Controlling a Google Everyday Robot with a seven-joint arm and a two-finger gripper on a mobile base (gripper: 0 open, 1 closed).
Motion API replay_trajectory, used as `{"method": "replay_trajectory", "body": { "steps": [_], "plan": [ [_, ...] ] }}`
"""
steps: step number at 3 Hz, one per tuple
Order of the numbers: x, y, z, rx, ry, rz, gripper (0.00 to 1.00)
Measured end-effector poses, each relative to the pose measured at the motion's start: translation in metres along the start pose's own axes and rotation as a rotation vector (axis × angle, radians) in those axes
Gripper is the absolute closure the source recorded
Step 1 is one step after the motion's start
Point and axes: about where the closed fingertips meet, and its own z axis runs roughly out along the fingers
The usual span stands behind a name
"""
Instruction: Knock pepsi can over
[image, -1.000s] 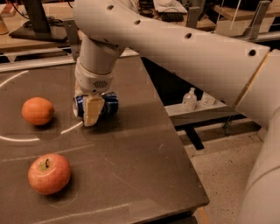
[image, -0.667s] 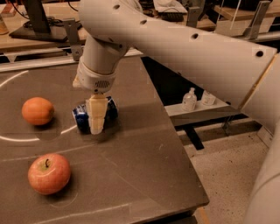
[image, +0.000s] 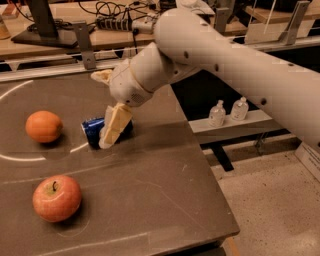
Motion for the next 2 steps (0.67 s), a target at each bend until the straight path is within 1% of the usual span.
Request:
{"method": "replay_trajectory", "body": {
  "steps": [1,2],
  "plan": [
    [-0.016,-0.003,-0.008,0.165,-0.288,0.053,0.0],
    [-0.032,-0.008,-0.023,0.203,-0.315,0.056,0.0]
  ]
}}
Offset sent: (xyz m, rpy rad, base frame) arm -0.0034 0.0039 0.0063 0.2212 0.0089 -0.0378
